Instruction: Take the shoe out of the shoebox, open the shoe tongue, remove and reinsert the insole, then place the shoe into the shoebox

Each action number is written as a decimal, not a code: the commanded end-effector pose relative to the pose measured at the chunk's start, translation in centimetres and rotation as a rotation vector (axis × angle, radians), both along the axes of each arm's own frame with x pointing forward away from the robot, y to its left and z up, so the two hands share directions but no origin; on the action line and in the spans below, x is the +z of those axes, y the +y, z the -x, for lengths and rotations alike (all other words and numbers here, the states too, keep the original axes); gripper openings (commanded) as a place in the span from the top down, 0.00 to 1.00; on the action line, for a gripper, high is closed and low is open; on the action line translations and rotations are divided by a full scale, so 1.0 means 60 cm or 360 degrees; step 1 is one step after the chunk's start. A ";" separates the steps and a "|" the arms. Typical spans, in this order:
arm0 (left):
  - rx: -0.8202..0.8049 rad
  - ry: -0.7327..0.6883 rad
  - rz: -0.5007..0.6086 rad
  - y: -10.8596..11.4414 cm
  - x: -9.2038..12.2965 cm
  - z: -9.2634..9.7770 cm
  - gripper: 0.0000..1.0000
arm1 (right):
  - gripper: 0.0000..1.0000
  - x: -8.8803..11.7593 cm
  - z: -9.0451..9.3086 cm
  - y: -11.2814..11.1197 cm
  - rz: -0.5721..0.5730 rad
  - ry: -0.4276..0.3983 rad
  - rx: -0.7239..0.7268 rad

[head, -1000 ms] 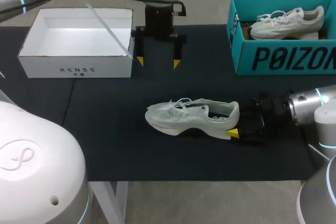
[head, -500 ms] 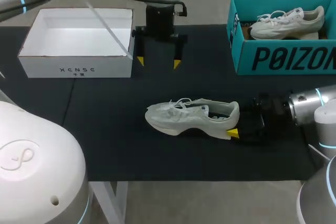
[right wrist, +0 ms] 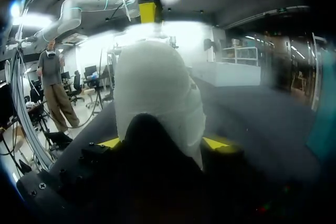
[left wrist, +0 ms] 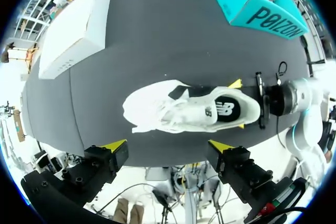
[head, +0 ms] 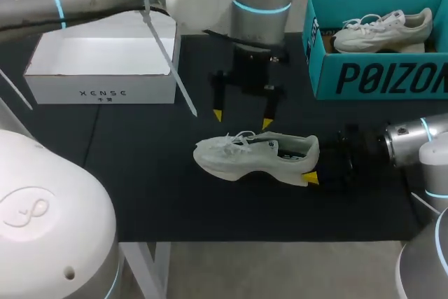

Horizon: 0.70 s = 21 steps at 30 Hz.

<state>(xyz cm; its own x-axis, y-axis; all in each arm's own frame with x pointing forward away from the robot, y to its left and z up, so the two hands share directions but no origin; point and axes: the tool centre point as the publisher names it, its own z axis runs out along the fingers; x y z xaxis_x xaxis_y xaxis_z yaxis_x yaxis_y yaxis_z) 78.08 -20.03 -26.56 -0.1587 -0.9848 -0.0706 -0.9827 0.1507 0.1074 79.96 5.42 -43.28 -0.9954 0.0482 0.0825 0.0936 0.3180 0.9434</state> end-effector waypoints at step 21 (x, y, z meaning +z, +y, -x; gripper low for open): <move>0.0013 0.0011 -0.0228 -0.108 -0.135 -0.002 0.00 | 1.00 -0.008 0.000 0.006 0.0003 0.0000 -0.0002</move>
